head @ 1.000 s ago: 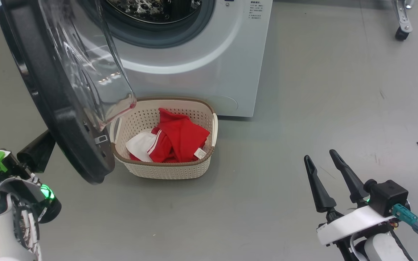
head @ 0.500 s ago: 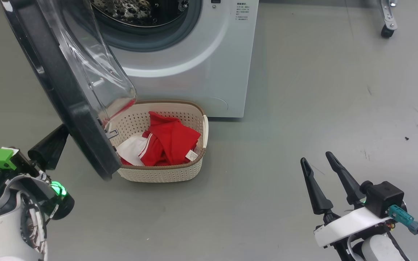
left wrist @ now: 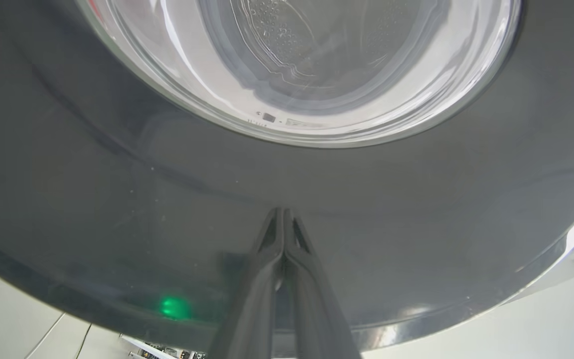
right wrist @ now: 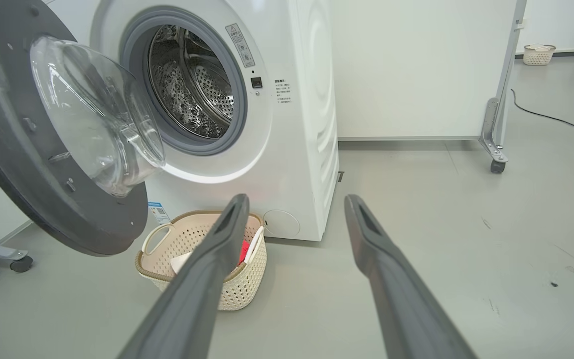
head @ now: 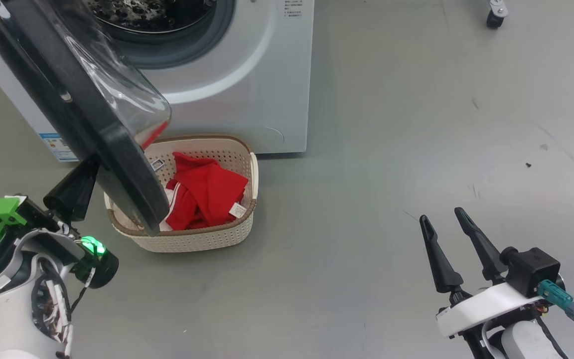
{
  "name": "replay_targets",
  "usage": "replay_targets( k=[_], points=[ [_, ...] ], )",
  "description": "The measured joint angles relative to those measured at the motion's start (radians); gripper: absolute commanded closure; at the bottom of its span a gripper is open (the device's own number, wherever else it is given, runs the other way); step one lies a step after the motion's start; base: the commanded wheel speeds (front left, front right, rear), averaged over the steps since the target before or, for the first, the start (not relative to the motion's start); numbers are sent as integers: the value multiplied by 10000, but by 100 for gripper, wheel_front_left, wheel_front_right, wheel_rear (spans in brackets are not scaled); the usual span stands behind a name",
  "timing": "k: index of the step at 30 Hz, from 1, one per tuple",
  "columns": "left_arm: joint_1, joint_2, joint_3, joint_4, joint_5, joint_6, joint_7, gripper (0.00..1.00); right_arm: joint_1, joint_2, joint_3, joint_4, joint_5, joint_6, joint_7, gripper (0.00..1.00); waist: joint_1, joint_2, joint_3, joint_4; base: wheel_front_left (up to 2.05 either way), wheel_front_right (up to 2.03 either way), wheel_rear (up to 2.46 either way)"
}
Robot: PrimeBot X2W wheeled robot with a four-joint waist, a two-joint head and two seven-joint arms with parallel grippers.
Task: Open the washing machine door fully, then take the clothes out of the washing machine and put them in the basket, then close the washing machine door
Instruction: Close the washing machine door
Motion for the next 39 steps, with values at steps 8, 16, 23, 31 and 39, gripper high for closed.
replay_targets(
  k=[8, 16, 23, 31, 39],
  points=[
    [-16, 4, -508, -267, -1087, 0, -874, 100, -174, -23, 117, 6, 2, 0, 2, 0, 0, 0, 157, -518, 0, 0, 0],
    [-30, 2, -1336, -792, -1590, 0, -1722, 100, -226, -134, 59, -6, 29, 0, 2, 0, 0, 0, 390, -977, 0, 0, 0],
    [-47, 0, -1810, -1122, -1990, -92, -2700, 100, -446, -136, -46, -69, 136, 0, 0, 0, 0, 0, 667, -1365, 0, 0, 0],
    [-92, 0, -2226, -1350, -2560, -276, -3804, 100, -617, -136, -171, -90, 224, 0, 0, 0, 0, 0, 988, -1788, 0, 0, 0],
    [-319, 2, -2520, -1532, -2972, -543, -4905, 100, -715, -144, -224, -104, 362, 0, 0, 0, 0, 0, 1270, -2149, 0, 0, 0]
  ],
)
